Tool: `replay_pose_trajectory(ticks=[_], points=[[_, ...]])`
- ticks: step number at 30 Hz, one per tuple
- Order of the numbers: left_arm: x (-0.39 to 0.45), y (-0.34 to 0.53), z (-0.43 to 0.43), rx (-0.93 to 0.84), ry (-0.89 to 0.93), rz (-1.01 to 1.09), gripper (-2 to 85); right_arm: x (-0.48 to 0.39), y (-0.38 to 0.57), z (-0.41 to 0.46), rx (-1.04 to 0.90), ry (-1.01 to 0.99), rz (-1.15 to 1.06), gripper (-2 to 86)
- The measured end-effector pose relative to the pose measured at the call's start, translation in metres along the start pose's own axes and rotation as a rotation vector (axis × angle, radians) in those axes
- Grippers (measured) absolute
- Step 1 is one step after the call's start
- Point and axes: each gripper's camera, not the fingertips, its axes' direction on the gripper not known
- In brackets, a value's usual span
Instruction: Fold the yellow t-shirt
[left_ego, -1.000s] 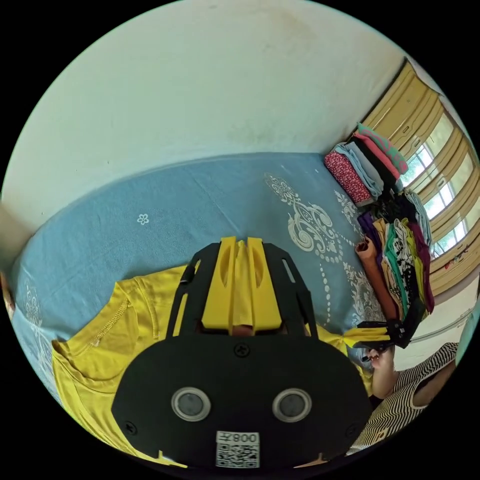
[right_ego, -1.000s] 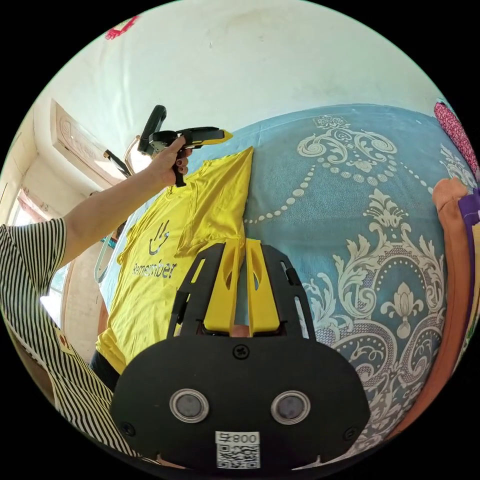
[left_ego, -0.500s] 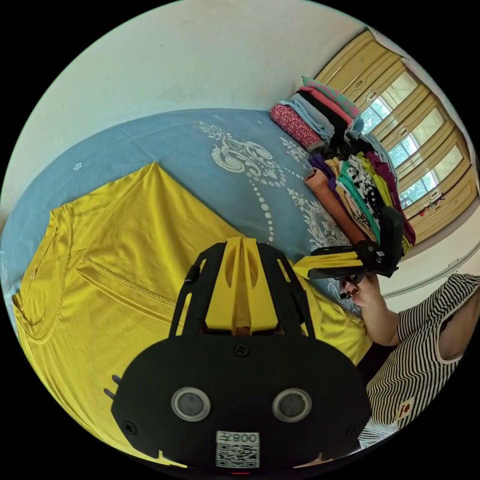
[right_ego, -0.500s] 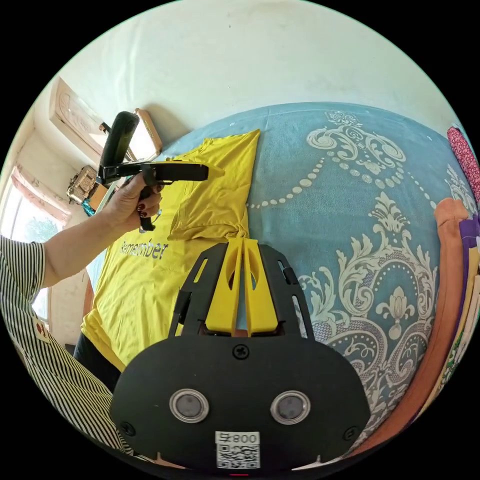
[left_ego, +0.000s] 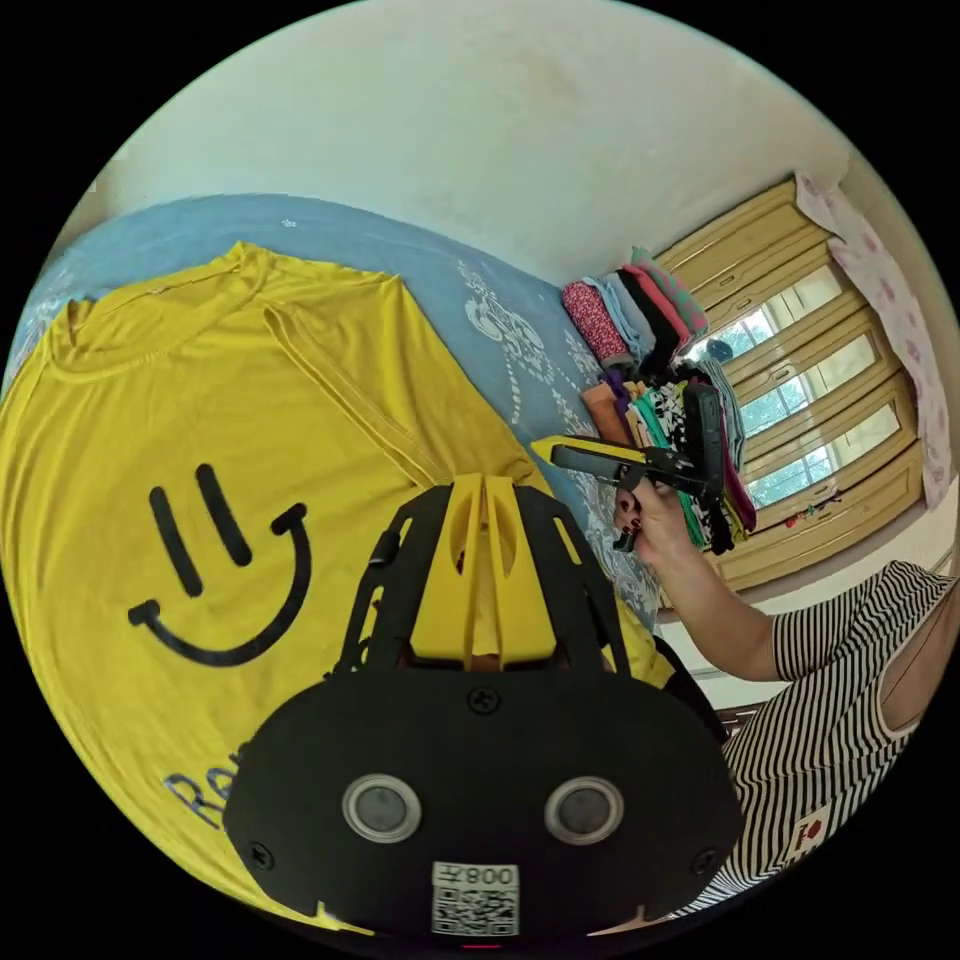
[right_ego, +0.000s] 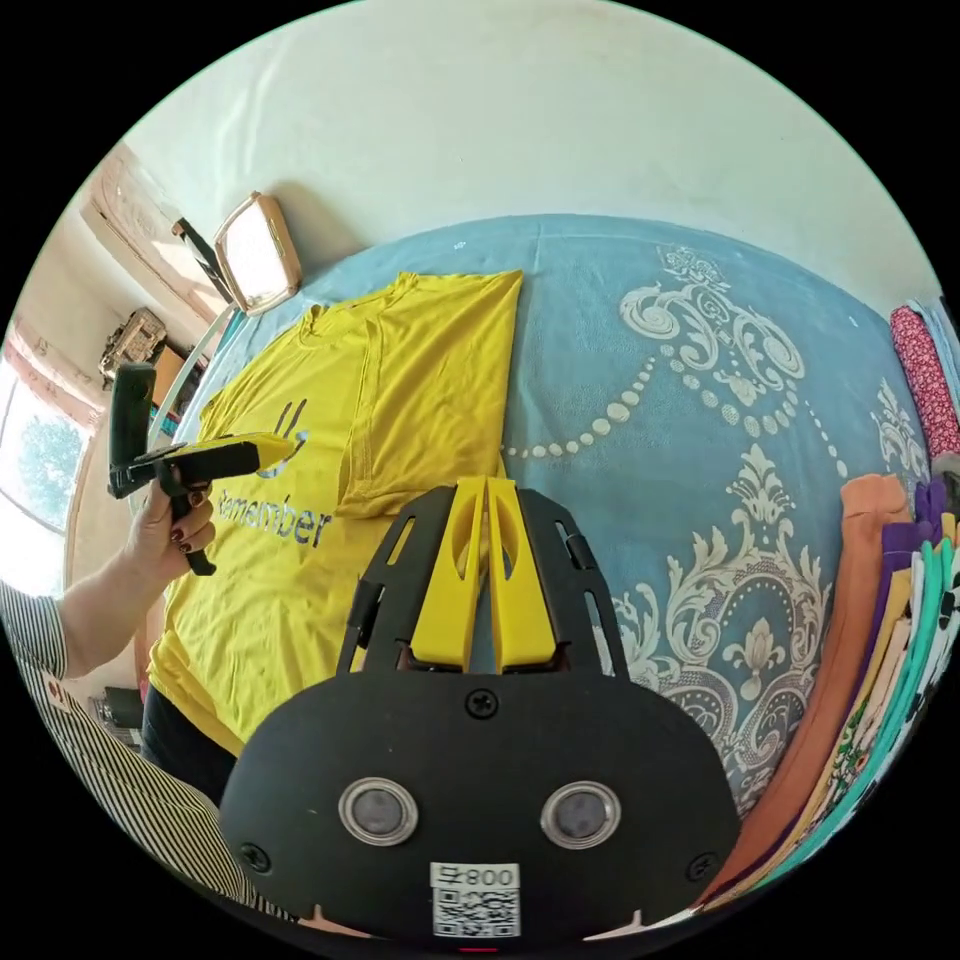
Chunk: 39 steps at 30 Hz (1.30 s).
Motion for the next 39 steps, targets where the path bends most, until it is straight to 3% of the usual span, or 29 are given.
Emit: replay_pose_trajectory(ticks=[8, 14, 27, 35, 39], points=[[-0.126, 0.291, -0.209, 0.535, -0.292, -0.614, 5.3, -0.194, -0.091, 0.037, -0.106, -0.207, -0.231, 2.0], [-0.217, 0.471, -0.271, 0.824, -0.168, -0.932, 9.6, -0.394, -0.183, 0.083, -0.171, -0.293, -0.454, 4.9], [-0.292, 0.644, -0.295, 1.005, -0.024, -0.857, 1.3, -0.787, -0.361, 0.202, -0.257, -0.191, -0.877, 6.0], [-0.314, 0.703, -0.306, 1.006, 0.007, -0.810, 2.7, -0.945, -0.399, 0.282, -0.340, -0.060, -1.037, 7.5], [-0.313, 0.720, -0.320, 0.966, -0.136, -0.791, 6.0, -0.996, -0.407, 0.308, -0.344, 0.049, -1.092, 7.1]])
